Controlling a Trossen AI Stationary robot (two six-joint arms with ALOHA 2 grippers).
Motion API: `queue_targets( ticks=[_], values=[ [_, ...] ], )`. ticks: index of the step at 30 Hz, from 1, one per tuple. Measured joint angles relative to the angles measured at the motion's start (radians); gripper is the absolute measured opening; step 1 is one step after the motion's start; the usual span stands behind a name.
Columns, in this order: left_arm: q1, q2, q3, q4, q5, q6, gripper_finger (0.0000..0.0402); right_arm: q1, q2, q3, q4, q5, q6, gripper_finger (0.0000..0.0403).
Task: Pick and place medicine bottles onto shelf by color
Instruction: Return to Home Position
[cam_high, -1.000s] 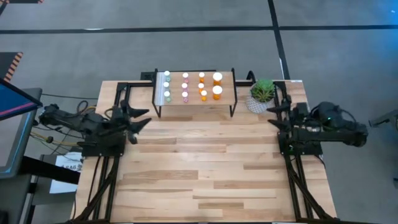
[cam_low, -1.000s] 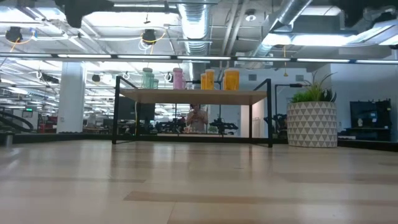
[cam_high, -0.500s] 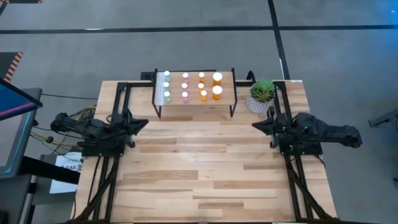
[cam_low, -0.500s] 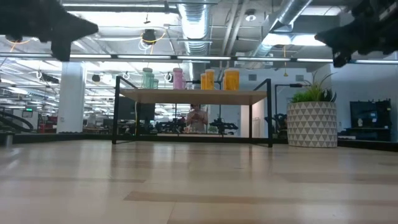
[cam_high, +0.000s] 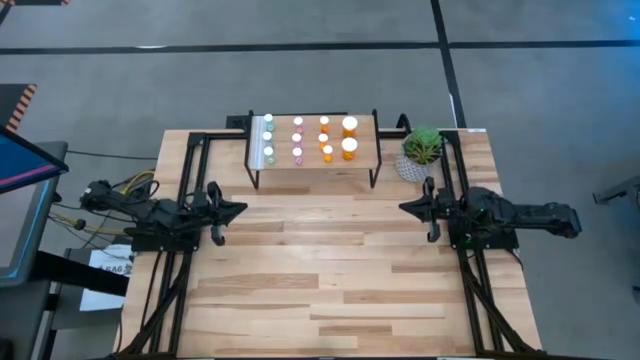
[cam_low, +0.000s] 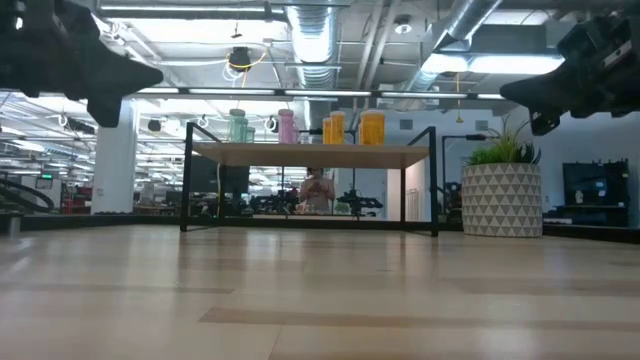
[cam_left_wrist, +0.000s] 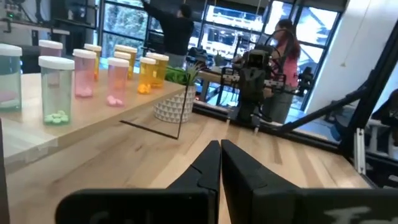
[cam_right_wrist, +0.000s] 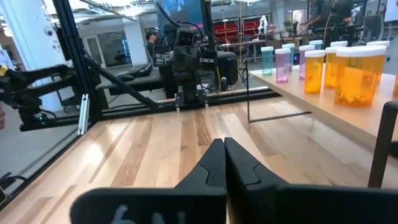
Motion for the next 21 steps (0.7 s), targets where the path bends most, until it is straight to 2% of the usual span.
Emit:
queue_targets(
  ticks=[5, 11, 18, 21],
  values=[
    [0.0, 0.0, 0.0, 0.0, 0.014, 0.01, 0.0, -0.001, 0.0, 0.0, -0.012, 0.0, 0.004, 0.0024],
    [-0.001, 0.0, -0.001, -0.001, 0.12, 0.025, 0.0, -0.001, 0.0, -0.001, -0.019, 0.0, -0.001, 0.0036],
    [0.0, 0.0, 0.003, -0.024, 0.072, 0.002, 0.0, -0.001, 0.0, -0.001, -0.023, 0.001, 0.038, 0.0037],
    [0.0, 0.0, 0.006, -0.034, 0.073, 0.056, 0.0, -0.001, 0.0, -0.002, -0.023, 0.001, 0.038, 0.0037]
  ],
)
